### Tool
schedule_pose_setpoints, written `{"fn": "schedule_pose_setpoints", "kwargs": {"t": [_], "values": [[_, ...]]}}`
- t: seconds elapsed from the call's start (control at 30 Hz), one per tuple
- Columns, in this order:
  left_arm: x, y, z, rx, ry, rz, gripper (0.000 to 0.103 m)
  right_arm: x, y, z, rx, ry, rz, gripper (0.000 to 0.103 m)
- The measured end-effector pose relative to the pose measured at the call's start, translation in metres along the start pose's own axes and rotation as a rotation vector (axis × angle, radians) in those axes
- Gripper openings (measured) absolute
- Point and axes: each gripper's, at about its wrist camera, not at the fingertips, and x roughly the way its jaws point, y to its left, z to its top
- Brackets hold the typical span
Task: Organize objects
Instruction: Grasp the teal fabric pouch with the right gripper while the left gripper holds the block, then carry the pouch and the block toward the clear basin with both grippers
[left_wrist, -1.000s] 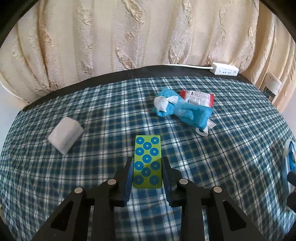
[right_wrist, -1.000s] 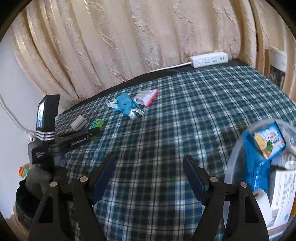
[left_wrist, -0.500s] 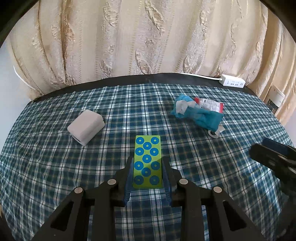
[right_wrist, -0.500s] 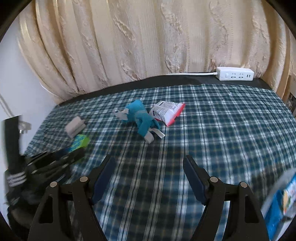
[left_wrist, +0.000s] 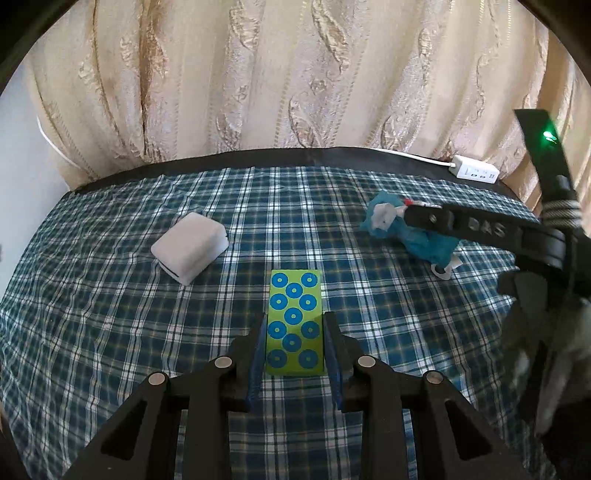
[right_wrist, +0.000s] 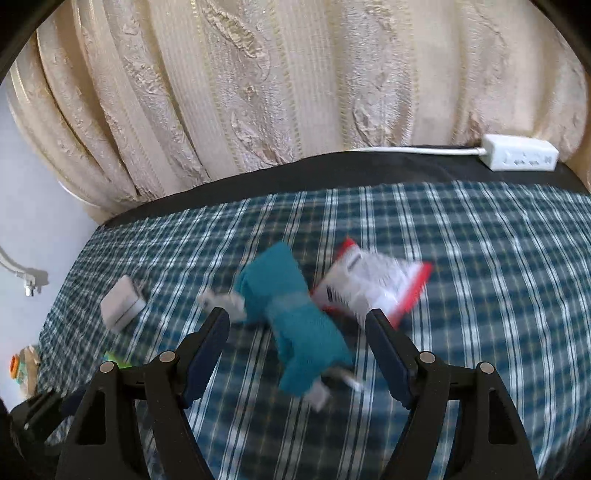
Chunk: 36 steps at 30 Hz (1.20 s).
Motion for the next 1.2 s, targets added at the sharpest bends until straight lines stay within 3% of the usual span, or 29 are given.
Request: {"fn": "schedule_pose_setpoints", "kwargs": {"t": [0.47, 0.7, 0.83, 1.0, 1.2], "values": [[0.002, 0.007, 0.001, -0.019, 0.011, 0.0, 0.031, 0.016, 0.016, -0.008, -0.076, 0.071, 0.084, 0.077], [0.001, 0.008, 0.001, -0.021, 0.013, -0.001, 0.031, 0.03, 0.015, -0.004, -0.114, 0.067, 0.006, 0.076], [0.001, 0.007, 0.001, -0.021, 0.013, -0.001, 0.031, 0.038, 0.021, -0.005, -0.168, 0.062, -0.061, 0.063], [0.0, 0.006, 0.001, -0.02, 0.014, -0.004, 0.031, 0.038, 0.025, -0.007, -0.203, 0.055, -0.106, 0.038], [-0.001, 0.005, 0.001, -0.019, 0.012, -0.008, 0.031, 0.026, 0.023, -0.01, -0.171, 0.043, -0.088, 0.037]]}}
